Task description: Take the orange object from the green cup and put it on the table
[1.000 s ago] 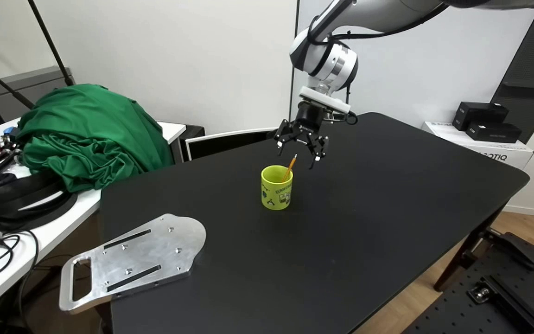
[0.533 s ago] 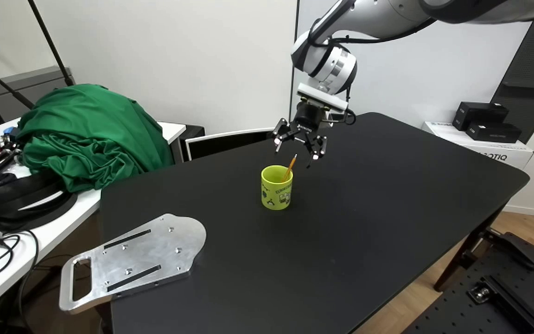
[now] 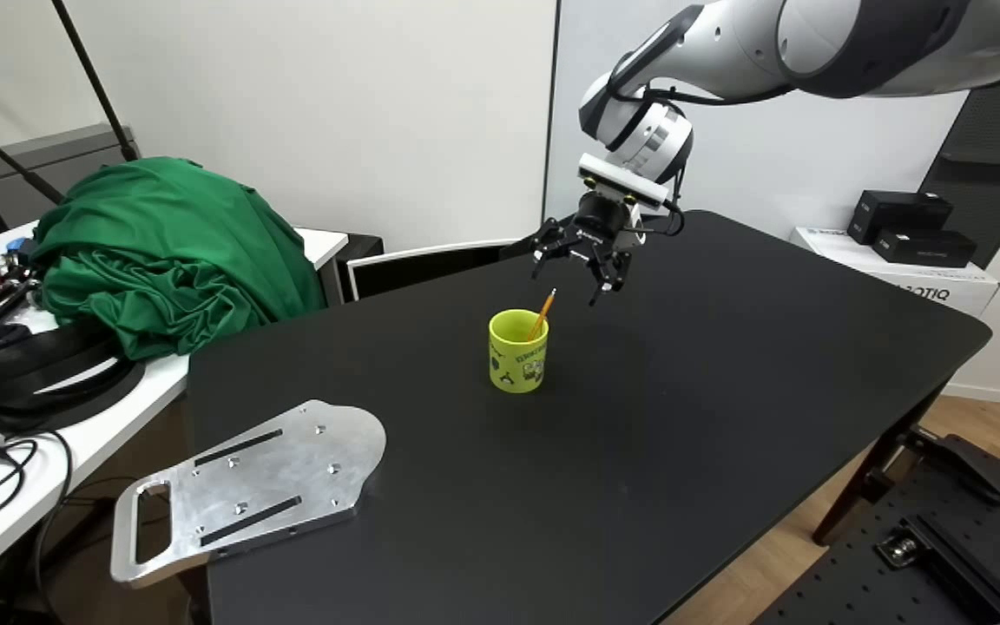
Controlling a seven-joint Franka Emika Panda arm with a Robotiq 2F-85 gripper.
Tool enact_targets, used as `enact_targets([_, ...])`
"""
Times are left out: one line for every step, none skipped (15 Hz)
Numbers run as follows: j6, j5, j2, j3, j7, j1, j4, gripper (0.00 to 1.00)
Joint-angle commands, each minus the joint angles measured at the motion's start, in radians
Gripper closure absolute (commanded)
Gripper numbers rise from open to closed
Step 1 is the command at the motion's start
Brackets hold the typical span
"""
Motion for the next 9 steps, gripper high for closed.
enact_targets([-0.082, 0.053, 0.076, 0.001, 0.087, -0.017, 0.099, 0.0])
enact_targets([-0.094, 0.062, 0.087, 0.0, 0.095, -0.018, 0.105, 0.0])
enact_targets([-0.105, 0.074, 0.097, 0.0, 0.102, -0.019, 0.11, 0.0])
enact_targets([-0.112, 0.083, 0.106, -0.001, 0.109, -0.018, 0.114, 0.0])
enact_targets([-0.117, 0.093, 0.114, -0.001, 0.113, -0.015, 0.115, 0.0])
enact_targets([-0.13, 0.103, 0.123, 0.002, 0.106, -0.018, 0.119, 0.0])
enact_targets([-0.138, 0.114, 0.131, 0.003, 0.104, -0.019, 0.122, 0.0])
enact_targets([-0.149, 0.125, 0.139, 0.004, 0.103, -0.021, 0.126, 0.0])
enact_targets([-0.153, 0.136, 0.146, 0.003, 0.103, -0.021, 0.13, 0.0])
